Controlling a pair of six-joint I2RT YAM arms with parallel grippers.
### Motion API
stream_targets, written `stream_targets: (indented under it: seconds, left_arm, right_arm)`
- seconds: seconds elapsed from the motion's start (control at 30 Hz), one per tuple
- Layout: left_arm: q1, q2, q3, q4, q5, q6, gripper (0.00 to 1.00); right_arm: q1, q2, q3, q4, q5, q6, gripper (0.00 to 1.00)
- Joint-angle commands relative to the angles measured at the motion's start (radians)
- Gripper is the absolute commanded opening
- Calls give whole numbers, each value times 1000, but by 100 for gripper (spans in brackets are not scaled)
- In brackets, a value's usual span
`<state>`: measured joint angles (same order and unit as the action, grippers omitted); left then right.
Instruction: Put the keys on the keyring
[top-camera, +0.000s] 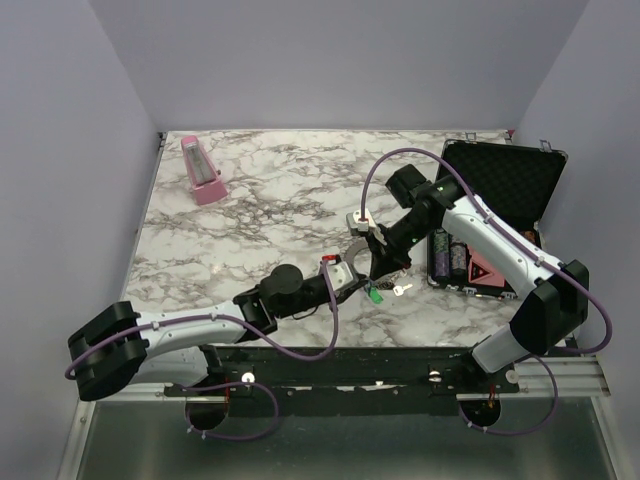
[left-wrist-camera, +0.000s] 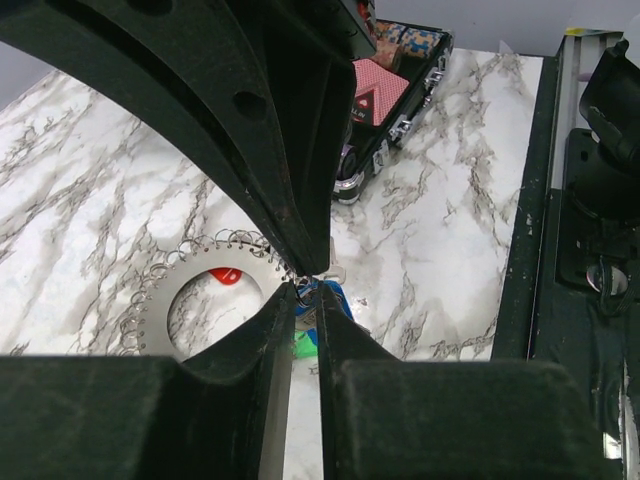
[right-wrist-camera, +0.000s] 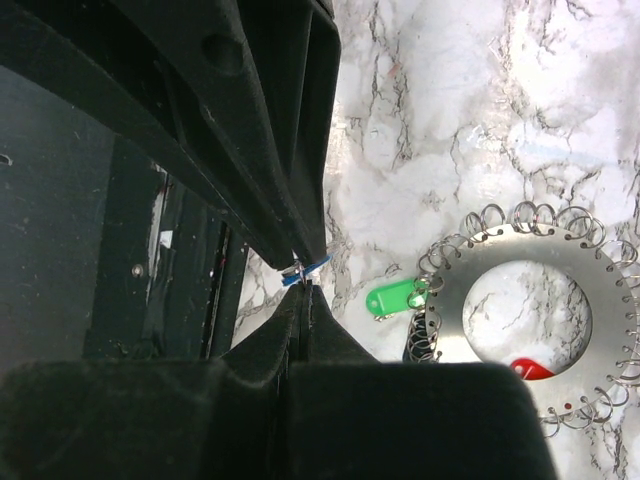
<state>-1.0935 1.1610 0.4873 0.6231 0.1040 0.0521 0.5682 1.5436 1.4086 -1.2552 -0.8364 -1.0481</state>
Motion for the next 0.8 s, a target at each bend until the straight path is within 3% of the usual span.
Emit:
stream_targets:
  seconds: [0.0,0.13,0.43,0.5,0.63,0.77]
  left_arm:
    - [3,12,37,-23,45,9,17]
    - [4,17,48,-46,51,11,1]
    - [6,11,48,-79,-65,-90,0]
    - [7,-9,10,-2,-89,-138,0]
    - [10,-60,-88,180,-135,-247,0]
    - [9,-83,-212,425,-162,-310,0]
  right_arm:
    - [4,3,-3,-23,-30,-13,1]
    - [4,1,-3,-24,-30,-15,1]
    - [4,-7,-3,-26,-72,-18,4]
    - [4,-7,-5,-23,-92,-18,11]
    - [-4,-7,0,-13,-150,-12,39]
    - [-50,-5,13,-21,-265,-50,49]
